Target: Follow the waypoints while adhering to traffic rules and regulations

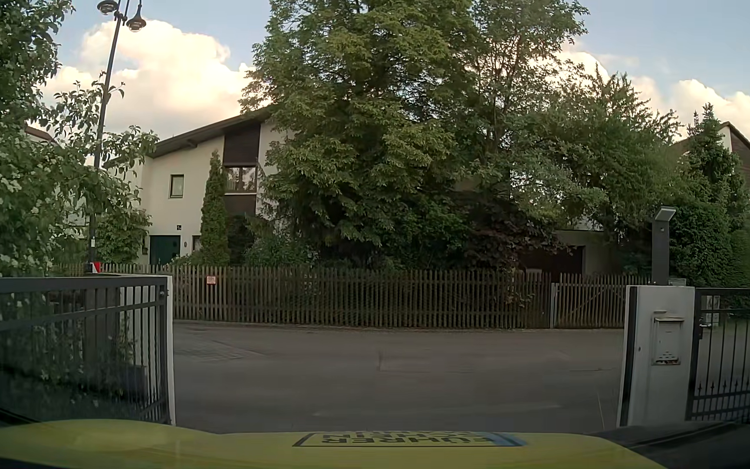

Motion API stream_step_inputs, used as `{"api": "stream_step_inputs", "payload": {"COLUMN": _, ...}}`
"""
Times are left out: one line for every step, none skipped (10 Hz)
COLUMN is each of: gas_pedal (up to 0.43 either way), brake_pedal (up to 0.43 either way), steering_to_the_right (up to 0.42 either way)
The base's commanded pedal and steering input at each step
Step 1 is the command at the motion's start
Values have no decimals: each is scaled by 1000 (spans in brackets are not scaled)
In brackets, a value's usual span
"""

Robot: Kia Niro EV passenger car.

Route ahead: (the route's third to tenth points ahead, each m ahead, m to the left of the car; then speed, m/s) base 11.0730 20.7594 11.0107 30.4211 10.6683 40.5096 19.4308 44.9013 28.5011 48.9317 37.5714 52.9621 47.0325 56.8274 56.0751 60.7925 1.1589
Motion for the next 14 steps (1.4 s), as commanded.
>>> {"api": "stream_step_inputs", "payload": {"gas_pedal": 0, "brake_pedal": 73, "steering_to_the_right": 8}}
{"api": "stream_step_inputs", "payload": {"gas_pedal": 0, "brake_pedal": 91, "steering_to_the_right": 8}}
{"api": "stream_step_inputs", "payload": {"gas_pedal": 0, "brake_pedal": 104, "steering_to_the_right": 8}}
{"api": "stream_step_inputs", "payload": {"gas_pedal": 0, "brake_pedal": 116, "steering_to_the_right": 8}}
{"api": "stream_step_inputs", "payload": {"gas_pedal": 0, "brake_pedal": 122, "steering_to_the_right": 8}}
{"api": "stream_step_inputs", "payload": {"gas_pedal": 0, "brake_pedal": 128, "steering_to_the_right": 8}}
{"api": "stream_step_inputs", "payload": {"gas_pedal": 0, "brake_pedal": 140, "steering_to_the_right": 8}}
{"api": "stream_step_inputs", "payload": {"gas_pedal": 0, "brake_pedal": 146, "steering_to_the_right": 7}}
{"api": "stream_step_inputs", "payload": {"gas_pedal": 0, "brake_pedal": 152, "steering_to_the_right": 7}}
{"api": "stream_step_inputs", "payload": {"gas_pedal": 0, "brake_pedal": 152, "steering_to_the_right": 7}}
{"api": "stream_step_inputs", "payload": {"gas_pedal": 0, "brake_pedal": 171, "steering_to_the_right": 6}}
{"api": "stream_step_inputs", "payload": {"gas_pedal": 0, "brake_pedal": 189, "steering_to_the_right": 6}}
{"api": "stream_step_inputs", "payload": {"gas_pedal": 0, "brake_pedal": 195, "steering_to_the_right": 6}}
{"api": "stream_step_inputs", "payload": {"gas_pedal": 0, "brake_pedal": 201, "steering_to_the_right": 6}}
